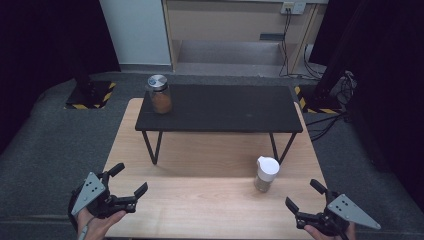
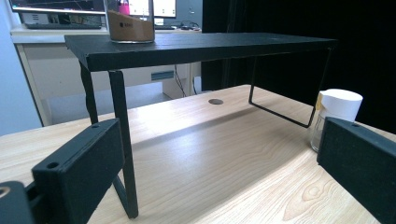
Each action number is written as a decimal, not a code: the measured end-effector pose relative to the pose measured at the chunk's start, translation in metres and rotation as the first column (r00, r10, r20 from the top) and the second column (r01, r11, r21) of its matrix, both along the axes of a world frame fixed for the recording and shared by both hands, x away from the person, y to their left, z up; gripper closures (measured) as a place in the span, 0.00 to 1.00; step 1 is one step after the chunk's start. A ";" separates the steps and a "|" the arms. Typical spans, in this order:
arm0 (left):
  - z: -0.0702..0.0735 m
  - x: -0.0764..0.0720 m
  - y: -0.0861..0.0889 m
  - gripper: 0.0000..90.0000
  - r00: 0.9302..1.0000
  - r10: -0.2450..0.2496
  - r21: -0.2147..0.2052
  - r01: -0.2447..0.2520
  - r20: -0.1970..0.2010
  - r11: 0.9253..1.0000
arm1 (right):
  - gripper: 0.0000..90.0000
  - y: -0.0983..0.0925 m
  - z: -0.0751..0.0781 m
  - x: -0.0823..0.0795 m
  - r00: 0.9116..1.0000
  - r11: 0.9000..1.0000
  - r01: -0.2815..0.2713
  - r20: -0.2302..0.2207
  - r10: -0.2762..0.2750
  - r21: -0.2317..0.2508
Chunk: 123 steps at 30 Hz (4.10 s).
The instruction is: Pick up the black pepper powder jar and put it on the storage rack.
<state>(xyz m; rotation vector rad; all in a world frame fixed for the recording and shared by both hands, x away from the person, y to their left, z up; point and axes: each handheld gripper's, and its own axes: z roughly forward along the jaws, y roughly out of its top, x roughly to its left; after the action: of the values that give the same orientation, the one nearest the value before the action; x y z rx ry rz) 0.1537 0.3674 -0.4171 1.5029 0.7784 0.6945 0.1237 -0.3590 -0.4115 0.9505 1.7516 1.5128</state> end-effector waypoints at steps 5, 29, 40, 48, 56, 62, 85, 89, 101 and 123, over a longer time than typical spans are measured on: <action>0.001 0.000 0.000 0.00 1.000 0.001 0.004 -0.001 -0.006 1.000 | 0.02 -0.001 0.006 0.000 1.000 1.000 -0.001 0.001 0.001 -0.007; 0.003 0.002 -0.002 0.00 0.999 0.009 0.030 -0.008 -0.032 1.000 | 0.03 0.014 0.016 0.047 0.995 0.996 -0.053 -0.082 0.047 -0.065; 0.004 0.002 -0.002 0.00 0.999 0.009 0.037 -0.007 -0.034 0.999 | 0.05 0.029 0.013 0.086 0.989 0.987 -0.094 -0.126 0.078 -0.127; 0.004 0.002 -0.002 0.00 0.999 0.008 0.040 -0.006 -0.035 0.999 | 0.05 0.041 0.008 0.112 0.984 0.982 -0.112 -0.156 0.089 -0.152; 0.004 0.002 -0.001 0.00 0.999 0.009 0.038 -0.008 -0.034 0.999 | 0.10 0.047 0.002 0.126 0.979 0.980 -0.108 -0.191 0.075 -0.167; 0.004 0.002 -0.001 0.00 0.999 0.014 0.034 -0.012 -0.032 0.999 | 0.20 0.049 -0.001 0.133 0.977 0.976 -0.116 -0.199 0.079 -0.182; 0.004 0.002 0.000 0.00 0.999 0.012 0.036 -0.011 -0.035 0.999 | 0.35 0.043 0.013 0.131 0.971 0.971 -0.153 -0.210 0.113 -0.186; 0.004 0.002 0.000 0.00 0.999 0.012 0.036 -0.011 -0.034 0.999 | 0.35 0.042 0.015 0.131 0.969 0.967 -0.167 -0.215 0.125 -0.192; 0.004 0.003 0.000 0.00 0.999 0.011 0.037 -0.010 -0.036 0.999 | 0.35 0.032 0.051 0.138 0.951 0.952 -0.265 -0.205 0.231 -0.156; 0.003 0.003 0.000 0.00 0.999 0.016 0.030 -0.015 -0.040 0.999 | 0.35 0.034 0.164 0.163 0.904 0.899 -0.406 -0.220 0.367 -0.167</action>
<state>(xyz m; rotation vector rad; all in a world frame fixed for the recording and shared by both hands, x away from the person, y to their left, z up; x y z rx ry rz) 0.1567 0.3676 -0.4138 1.5433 0.8142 0.6923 0.2868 -0.3251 -0.2470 0.6751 2.2927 1.4698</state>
